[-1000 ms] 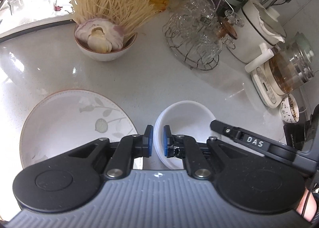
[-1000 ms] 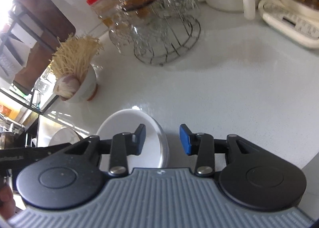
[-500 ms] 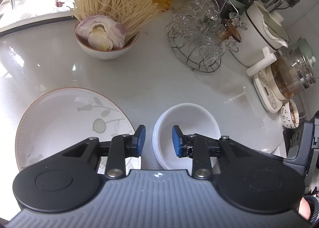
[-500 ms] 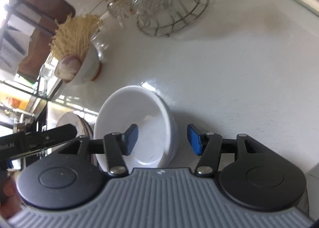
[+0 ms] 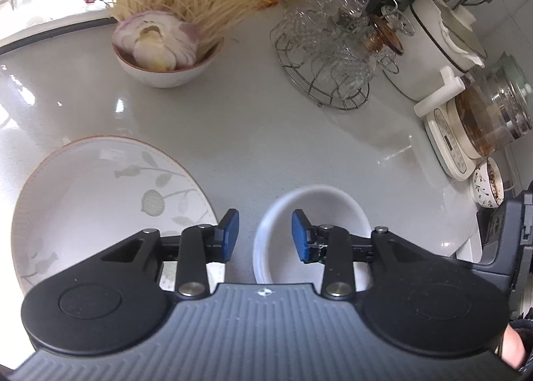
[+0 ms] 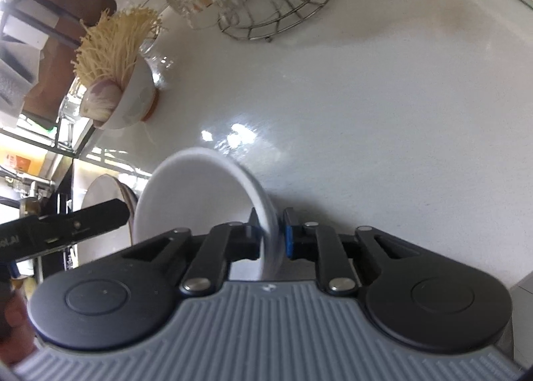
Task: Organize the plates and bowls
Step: 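Close both grippers on the rim of the nested bowl stack, then lift the nested bowl stack and carry it over the plate stack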
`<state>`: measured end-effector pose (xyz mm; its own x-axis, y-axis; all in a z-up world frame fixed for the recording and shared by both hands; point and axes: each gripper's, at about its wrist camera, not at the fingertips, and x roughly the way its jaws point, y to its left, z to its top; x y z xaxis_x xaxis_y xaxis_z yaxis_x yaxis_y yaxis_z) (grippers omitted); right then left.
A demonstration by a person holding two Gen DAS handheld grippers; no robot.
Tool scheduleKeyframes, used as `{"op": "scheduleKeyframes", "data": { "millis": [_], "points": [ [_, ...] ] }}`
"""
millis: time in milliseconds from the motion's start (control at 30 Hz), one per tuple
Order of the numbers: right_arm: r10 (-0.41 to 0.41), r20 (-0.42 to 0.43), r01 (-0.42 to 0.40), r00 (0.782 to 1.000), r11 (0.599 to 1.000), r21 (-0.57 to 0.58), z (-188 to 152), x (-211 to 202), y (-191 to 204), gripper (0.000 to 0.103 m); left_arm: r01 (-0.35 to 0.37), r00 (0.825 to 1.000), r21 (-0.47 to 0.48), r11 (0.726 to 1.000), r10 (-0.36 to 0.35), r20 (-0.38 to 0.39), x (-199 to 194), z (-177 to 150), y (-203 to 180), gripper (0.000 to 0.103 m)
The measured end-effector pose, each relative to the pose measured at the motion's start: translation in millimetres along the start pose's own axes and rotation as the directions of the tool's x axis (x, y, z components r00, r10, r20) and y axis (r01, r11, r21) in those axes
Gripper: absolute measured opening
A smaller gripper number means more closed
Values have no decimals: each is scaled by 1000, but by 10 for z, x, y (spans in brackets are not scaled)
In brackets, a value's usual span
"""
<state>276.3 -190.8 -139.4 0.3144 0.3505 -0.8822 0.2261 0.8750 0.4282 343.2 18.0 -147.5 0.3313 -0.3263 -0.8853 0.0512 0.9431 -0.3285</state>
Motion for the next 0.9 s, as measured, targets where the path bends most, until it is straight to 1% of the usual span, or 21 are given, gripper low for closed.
{"op": "scheduleKeyframes", "data": {
  "millis": [200, 367, 667, 733, 833, 900],
  "points": [
    [-26, 27, 25, 999, 999, 40, -8, -115, -164, 14, 20, 1000, 47, 999, -19, -15, 123, -1, -185, 48],
    [-34, 30, 32, 999, 997, 75, -14, -157, -273, 15, 42, 998, 63, 997, -39, -47, 222, -34, -284, 48],
    [-30, 36, 27, 999, 996, 90, -54, -197, -330, 15, 29, 993, 72, 997, -21, -115, 486, -91, -354, 48],
    [-29, 40, 25, 999, 995, 97, -60, -213, -351, 15, 10, 993, 64, 998, -2, -117, 528, -101, -353, 47],
    [-27, 46, 23, 999, 994, 105, -65, -237, -381, 15, 14, 994, 66, 998, -6, -113, 563, -103, -356, 46],
    [-26, 46, 21, 999, 994, 107, -66, -236, -388, 15, 16, 992, 68, 998, -8, -126, 608, -99, -353, 40]
  ]
}}
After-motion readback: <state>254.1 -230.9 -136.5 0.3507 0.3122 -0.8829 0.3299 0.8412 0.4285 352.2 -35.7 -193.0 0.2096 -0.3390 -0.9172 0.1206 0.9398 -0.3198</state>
